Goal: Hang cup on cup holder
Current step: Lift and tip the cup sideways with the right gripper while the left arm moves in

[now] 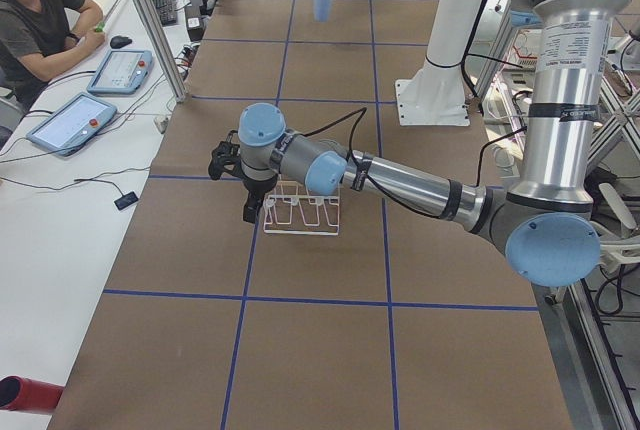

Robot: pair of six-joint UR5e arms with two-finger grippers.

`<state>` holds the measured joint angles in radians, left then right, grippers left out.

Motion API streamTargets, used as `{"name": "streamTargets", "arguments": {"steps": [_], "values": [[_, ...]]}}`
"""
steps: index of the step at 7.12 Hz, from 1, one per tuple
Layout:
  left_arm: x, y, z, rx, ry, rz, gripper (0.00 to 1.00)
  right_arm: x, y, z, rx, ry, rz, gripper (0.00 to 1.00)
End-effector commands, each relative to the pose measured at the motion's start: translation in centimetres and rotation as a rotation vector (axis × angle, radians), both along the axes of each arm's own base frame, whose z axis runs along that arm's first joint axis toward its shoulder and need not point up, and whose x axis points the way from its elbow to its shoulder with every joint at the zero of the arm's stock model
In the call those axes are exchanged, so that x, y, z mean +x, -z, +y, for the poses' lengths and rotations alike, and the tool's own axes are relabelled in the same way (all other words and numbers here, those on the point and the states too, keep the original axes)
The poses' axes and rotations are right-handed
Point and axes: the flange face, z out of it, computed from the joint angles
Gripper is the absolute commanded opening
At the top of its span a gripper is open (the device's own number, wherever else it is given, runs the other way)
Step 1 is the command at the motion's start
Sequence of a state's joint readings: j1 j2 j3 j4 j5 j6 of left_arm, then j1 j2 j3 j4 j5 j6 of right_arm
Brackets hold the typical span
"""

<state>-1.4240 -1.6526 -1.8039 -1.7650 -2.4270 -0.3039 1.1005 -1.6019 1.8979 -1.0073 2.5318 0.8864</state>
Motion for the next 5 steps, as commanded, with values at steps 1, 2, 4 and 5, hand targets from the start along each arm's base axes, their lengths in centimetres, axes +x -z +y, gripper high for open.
{"name": "streamTargets", "arguments": {"steps": [1, 2, 4, 5], "values": [[4.1, 6.4, -2.0, -0.022, 0.064, 0.103, 0.98, -0.4, 3.0, -1.0, -0.046, -0.093, -0.120, 0.00], [6.0, 7.9, -1.9, -0.035, 0.102, 0.158, 0.98, -0.3, 3.5, -0.9, -0.053, -0.129, -0.149, 0.00], [8.6, 12.5, -2.6, -0.095, 0.151, 0.249, 0.98, -0.3, 5.8, -1.5, -0.123, -0.214, -0.211, 0.00], [10.4, 14.0, -2.6, -0.121, 0.161, 0.280, 0.98, 0.0, 6.4, -1.4, -0.155, -0.286, -0.266, 0.00]]}}
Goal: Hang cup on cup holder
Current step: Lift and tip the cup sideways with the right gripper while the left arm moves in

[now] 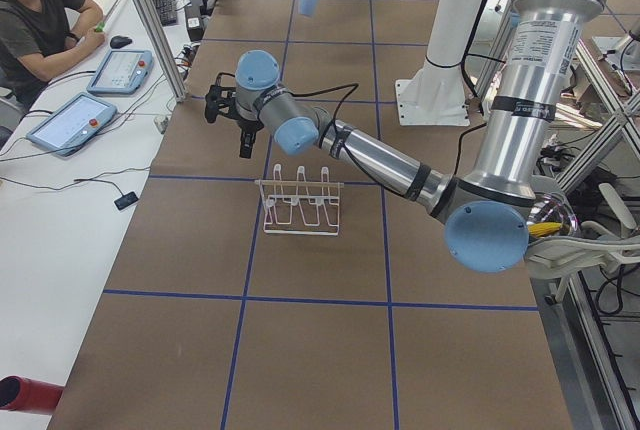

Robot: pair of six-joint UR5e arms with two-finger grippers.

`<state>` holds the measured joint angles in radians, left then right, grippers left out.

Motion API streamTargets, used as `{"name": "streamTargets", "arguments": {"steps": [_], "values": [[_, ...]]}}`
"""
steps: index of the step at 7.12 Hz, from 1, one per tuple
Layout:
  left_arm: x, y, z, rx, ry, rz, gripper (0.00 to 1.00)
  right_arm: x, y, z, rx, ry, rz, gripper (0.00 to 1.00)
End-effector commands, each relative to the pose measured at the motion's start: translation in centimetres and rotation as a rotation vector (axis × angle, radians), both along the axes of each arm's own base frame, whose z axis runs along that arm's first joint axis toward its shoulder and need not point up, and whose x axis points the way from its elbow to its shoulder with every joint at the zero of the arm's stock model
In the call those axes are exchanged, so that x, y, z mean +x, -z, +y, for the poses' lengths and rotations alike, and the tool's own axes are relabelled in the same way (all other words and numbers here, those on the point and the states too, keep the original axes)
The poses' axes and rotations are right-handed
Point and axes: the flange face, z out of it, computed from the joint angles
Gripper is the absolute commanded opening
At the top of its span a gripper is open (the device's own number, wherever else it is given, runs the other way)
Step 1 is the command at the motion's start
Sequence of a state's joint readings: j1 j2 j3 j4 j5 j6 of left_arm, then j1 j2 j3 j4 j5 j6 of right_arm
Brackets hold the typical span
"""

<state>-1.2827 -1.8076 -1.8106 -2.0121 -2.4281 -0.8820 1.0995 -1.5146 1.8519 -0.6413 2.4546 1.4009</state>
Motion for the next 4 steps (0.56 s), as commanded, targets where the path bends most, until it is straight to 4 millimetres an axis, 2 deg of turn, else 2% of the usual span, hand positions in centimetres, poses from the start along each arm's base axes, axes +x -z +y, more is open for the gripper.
{"name": "streamTargets", "arguments": {"steps": [1, 2, 3, 4], "values": [[4.4, 3.8, -0.2, -0.066, 0.063, 0.066, 0.98, 0.2, 1.1, 0.0, -0.077, -0.118, -0.105, 0.00], [7.5, 5.3, 0.2, -0.092, 0.090, 0.104, 0.98, -0.2, 2.2, -0.4, -0.118, -0.145, -0.138, 0.00], [9.7, 7.1, 0.7, -0.110, 0.099, 0.156, 0.98, -0.6, 3.7, -0.7, -0.157, -0.166, -0.186, 0.00], [10.4, 8.2, 1.1, -0.084, 0.086, 0.193, 0.98, -1.0, 4.5, -0.4, -0.182, -0.162, -0.231, 0.00]]}}
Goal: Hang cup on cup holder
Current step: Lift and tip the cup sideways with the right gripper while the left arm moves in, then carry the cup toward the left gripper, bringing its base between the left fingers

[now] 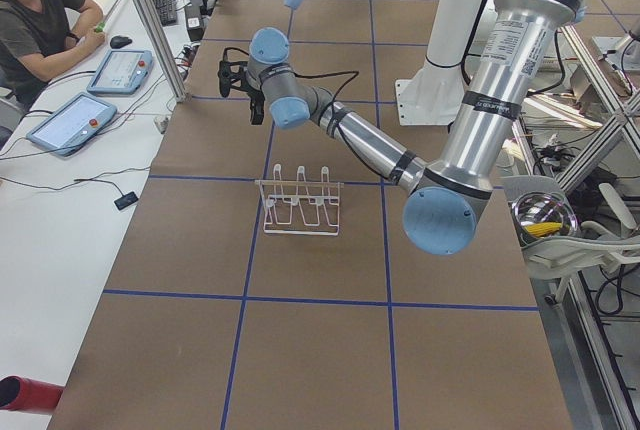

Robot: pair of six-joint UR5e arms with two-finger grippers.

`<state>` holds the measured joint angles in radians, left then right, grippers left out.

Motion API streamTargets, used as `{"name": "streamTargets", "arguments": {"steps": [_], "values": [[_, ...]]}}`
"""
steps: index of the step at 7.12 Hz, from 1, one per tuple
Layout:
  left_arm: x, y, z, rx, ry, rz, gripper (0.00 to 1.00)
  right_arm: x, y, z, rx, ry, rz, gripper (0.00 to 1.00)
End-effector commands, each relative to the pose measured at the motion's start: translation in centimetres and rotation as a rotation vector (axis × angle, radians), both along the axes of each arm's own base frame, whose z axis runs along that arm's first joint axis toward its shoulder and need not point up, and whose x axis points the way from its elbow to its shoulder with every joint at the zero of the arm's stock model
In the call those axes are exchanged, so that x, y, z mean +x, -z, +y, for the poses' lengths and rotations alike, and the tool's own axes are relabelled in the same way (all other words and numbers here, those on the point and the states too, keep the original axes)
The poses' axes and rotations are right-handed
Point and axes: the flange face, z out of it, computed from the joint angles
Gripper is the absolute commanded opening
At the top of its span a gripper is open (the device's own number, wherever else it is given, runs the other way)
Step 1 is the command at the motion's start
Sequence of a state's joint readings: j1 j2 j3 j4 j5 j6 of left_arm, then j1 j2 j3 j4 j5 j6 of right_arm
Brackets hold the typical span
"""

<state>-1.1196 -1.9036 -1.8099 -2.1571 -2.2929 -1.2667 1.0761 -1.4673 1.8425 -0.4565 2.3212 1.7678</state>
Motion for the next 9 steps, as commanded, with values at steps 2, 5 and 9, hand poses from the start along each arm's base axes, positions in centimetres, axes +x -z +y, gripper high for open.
{"name": "streamTargets", "arguments": {"steps": [2, 5, 9], "values": [[5.7, 4.8, 3.4, -0.067, -0.036, 0.210, 0.98, -3.1, 3.7, 1.5, -0.061, 0.043, -0.173, 0.00], [9.9, 8.5, 6.3, -0.133, -0.090, 0.360, 0.98, -7.8, 7.3, 4.1, 0.001, 0.159, -0.275, 0.00], [10.0, 12.1, 9.7, -0.139, -0.168, 0.592, 0.97, -10.4, 14.4, 5.5, -0.085, 0.261, -0.427, 0.00]]}}
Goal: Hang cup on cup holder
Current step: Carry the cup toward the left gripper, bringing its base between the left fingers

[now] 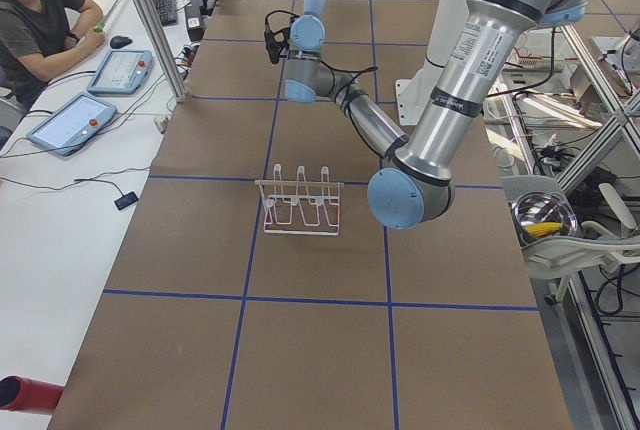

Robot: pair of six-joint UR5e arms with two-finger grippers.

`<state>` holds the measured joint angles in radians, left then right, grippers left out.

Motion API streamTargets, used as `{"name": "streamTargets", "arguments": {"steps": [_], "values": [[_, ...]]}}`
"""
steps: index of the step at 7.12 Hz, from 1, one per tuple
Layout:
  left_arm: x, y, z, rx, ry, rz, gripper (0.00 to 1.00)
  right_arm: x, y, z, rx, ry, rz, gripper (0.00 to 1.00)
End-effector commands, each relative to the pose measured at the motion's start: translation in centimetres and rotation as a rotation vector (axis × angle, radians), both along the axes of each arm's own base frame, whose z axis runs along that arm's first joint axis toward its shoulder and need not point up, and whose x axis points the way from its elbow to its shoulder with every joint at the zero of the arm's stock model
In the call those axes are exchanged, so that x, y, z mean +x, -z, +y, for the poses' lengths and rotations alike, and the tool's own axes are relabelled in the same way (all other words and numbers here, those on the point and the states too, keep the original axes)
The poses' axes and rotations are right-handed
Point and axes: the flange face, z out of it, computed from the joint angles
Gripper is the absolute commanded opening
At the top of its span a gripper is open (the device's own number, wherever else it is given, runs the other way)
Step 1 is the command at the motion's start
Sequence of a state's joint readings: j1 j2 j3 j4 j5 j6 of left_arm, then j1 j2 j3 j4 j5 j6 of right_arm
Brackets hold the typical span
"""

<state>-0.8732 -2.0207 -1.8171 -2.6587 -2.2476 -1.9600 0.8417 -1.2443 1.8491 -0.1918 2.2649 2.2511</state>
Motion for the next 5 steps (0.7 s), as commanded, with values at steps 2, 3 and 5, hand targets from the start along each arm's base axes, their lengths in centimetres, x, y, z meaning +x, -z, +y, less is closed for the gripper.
{"name": "streamTargets", "arguments": {"steps": [2, 3, 5], "values": [[0.4, 2.5, 2.6, -0.068, 0.000, 0.255, 0.97, -1.7, 2.2, 2.4, -0.039, 0.045, -0.149, 0.00], [0.8, 2.8, 3.7, -0.086, -0.009, 0.351, 0.98, -2.4, 2.3, 3.4, -0.023, 0.051, -0.203, 0.00], [1.7, 3.6, 4.8, -0.091, -0.012, 0.388, 0.98, -3.1, 5.2, 3.8, -0.075, 0.054, -0.298, 0.00]]}}
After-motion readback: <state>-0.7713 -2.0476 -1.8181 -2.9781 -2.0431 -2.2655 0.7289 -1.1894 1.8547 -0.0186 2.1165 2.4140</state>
